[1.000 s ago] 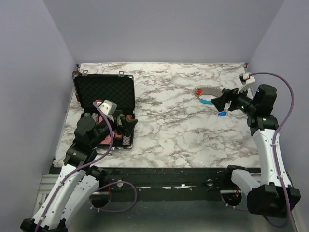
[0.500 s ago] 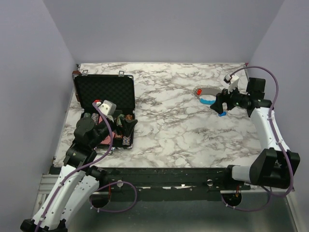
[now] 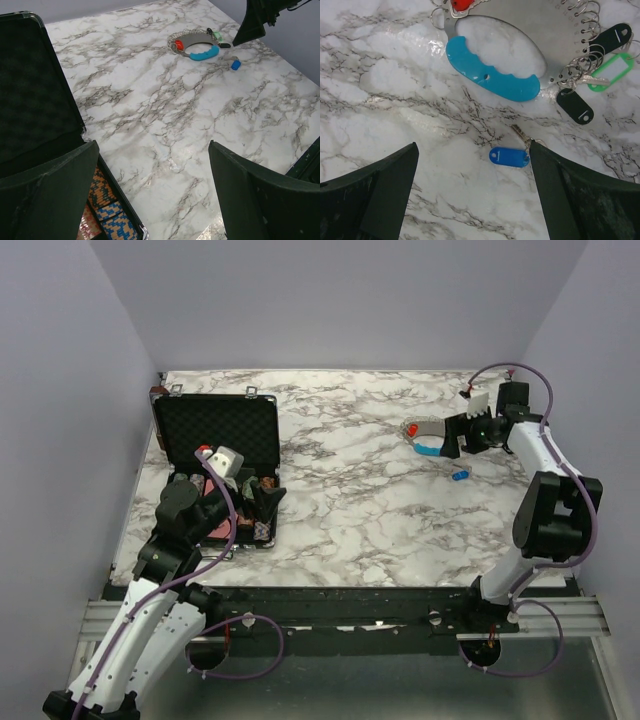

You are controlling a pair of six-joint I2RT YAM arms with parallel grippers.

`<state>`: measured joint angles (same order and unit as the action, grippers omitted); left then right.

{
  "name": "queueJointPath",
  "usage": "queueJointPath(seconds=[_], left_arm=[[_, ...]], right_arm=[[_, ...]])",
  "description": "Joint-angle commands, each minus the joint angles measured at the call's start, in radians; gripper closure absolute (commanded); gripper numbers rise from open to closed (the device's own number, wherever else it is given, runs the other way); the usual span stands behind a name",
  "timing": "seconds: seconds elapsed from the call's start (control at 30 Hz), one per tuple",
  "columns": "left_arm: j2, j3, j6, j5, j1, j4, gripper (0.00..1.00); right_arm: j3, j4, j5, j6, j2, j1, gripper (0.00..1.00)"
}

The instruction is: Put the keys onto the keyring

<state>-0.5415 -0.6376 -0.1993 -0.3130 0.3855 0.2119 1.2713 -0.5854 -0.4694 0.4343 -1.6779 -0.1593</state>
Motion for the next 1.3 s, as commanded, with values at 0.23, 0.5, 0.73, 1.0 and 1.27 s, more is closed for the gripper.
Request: queueJointPath(seconds=[0.23,0.5,0.73,1.0,1.27], left_arm=[[-0.002,-0.014,0.020,-0.026,-0.020,-0.002,0.01],[0.000,-0.016,0.020,-0.034,-0.023,-0.002,0.01],[0.009,-0.014,0.023,-0.029,-0.023,0.001,0.01],[0.011,-0.014,0.020,-0.043,-0.023,0.001,0.01],[0.011,-0.013,0.020,-0.041,-0.023,0.000,0.01]], right_arm=[[0.146,-0.025,0.072,-0.108,-0.124,0.012,0.00],[0.122,-0.011,0.135,-0.049,-0.134,0.012,0.00],[0.120,-0.056,0.265,-0.084,-0.172,0.014,0.17],[-0.004,0.042,0.411,-0.121,-0.129,0.012,0.38],[-0.013,0.050,0.400,-0.126,-0.161,0.014,0.62]])
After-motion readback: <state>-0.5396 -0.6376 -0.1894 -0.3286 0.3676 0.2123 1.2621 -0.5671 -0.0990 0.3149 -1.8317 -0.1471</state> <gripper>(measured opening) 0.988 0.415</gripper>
